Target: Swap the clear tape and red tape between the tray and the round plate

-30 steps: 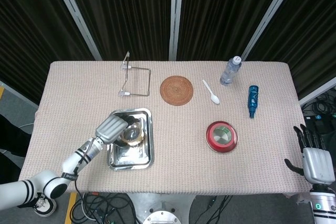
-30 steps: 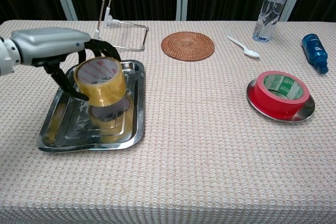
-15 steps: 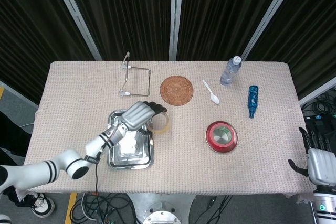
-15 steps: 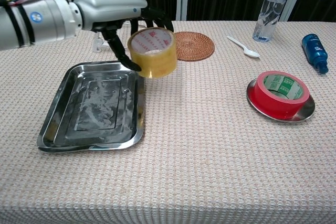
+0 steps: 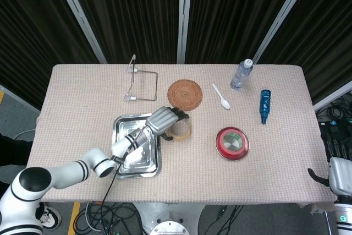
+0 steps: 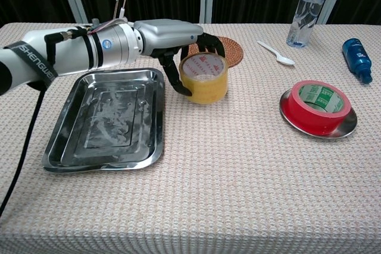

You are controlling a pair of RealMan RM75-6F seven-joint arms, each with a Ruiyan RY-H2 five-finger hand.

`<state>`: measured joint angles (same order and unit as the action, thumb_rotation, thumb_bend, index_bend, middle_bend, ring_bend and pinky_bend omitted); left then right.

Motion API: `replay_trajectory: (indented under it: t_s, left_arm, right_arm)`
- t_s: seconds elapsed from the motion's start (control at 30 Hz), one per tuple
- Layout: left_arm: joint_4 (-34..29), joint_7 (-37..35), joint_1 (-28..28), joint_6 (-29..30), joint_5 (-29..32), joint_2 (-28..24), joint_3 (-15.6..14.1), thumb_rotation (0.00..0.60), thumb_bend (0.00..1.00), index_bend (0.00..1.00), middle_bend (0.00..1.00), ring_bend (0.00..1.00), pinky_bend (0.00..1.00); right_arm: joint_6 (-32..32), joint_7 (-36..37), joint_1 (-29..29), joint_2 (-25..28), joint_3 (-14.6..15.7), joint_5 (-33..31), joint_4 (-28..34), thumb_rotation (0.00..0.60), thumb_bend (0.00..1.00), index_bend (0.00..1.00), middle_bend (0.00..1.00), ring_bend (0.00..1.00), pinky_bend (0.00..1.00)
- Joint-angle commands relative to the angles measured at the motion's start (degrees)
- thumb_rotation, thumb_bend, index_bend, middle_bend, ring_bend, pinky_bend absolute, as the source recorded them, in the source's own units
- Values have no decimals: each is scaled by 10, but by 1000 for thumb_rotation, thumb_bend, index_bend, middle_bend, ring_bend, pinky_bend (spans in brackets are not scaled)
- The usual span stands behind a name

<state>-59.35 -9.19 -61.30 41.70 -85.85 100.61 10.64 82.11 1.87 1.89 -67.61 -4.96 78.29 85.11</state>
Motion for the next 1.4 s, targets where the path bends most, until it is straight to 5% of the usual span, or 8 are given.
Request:
replay_trajectory:
  t_s: [0.03, 0.2, 0.37, 0.6, 0.8, 1.03, 1.4]
  left_arm:
    - [25, -22, -3, 16, -13, 15, -13, 600, 227, 141, 136, 118, 354]
    - [35, -36, 6, 39, -23, 12, -29, 600, 204, 92, 66, 52, 297]
    - [-23, -16, 35, 69, -14, -39, -36, 600, 194, 84, 47, 34, 269]
    - [-211, 102, 169, 169, 55, -184, -71, 600, 193, 84, 47, 32, 244]
    - [-299, 159, 293, 282, 83, -266, -125, 600, 181, 84, 51, 33, 230]
    - [-313, 142, 389, 378, 64, -286, -159, 600, 147, 84, 61, 33, 226]
    - [-298, 121, 444, 415, 30, -282, -163, 600, 147, 84, 67, 32, 224]
  right_arm:
    - [-1, 2, 0, -1, 0, 0, -2, 600, 129, 0, 0, 0, 0]
    - [-2, 1, 1, -1, 0, 3, -2, 600, 129, 0, 0, 0, 0]
    - [-9, -5, 5, 0, 0, 5, 2, 600, 129, 0, 0, 0, 0]
    - [-47, -40, 38, 10, -1, 17, 35, 600, 129, 0, 0, 0, 0]
    - [-129, -95, 101, 21, -13, 13, 90, 600, 120, 0, 0, 0, 0]
    - [-218, -185, 175, -7, -30, -32, 120, 600, 92, 0, 0, 0, 0]
    - [-285, -278, 252, -73, -32, -105, 115, 600, 92, 0, 0, 0, 0]
